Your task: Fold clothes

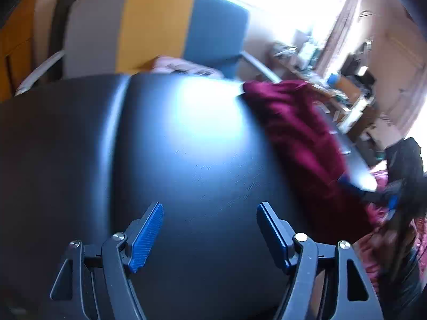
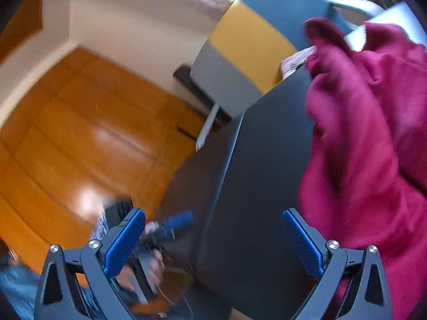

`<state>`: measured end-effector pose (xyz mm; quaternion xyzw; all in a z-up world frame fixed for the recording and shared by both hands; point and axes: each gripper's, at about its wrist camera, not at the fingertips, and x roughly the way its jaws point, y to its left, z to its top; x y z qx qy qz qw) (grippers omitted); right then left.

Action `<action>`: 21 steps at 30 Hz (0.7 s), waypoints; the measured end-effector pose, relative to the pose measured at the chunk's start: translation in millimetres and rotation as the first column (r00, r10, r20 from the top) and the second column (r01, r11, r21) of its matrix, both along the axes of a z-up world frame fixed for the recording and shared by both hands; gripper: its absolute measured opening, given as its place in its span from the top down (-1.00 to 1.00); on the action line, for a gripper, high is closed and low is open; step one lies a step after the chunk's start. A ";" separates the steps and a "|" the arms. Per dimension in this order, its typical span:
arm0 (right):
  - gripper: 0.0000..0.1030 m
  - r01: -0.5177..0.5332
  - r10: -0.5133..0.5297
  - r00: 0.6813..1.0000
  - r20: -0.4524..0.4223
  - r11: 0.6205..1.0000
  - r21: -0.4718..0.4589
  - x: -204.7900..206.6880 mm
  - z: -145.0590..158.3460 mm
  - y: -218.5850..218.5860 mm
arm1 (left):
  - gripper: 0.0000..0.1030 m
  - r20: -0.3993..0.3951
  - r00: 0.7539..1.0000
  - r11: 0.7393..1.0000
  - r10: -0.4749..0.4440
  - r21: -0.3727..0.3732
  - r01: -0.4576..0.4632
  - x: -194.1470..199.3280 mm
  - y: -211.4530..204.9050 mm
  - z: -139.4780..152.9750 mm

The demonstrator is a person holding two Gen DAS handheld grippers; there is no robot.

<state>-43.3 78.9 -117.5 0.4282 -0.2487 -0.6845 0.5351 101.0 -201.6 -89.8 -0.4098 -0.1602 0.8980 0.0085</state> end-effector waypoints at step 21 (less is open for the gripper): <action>-1.00 0.423 -0.422 0.906 0.048 0.906 -0.028 -3.4 -13.6 154.7 | -0.30 0.146 0.915 0.927 -0.375 0.056 0.371 -182.0 204.9 -0.2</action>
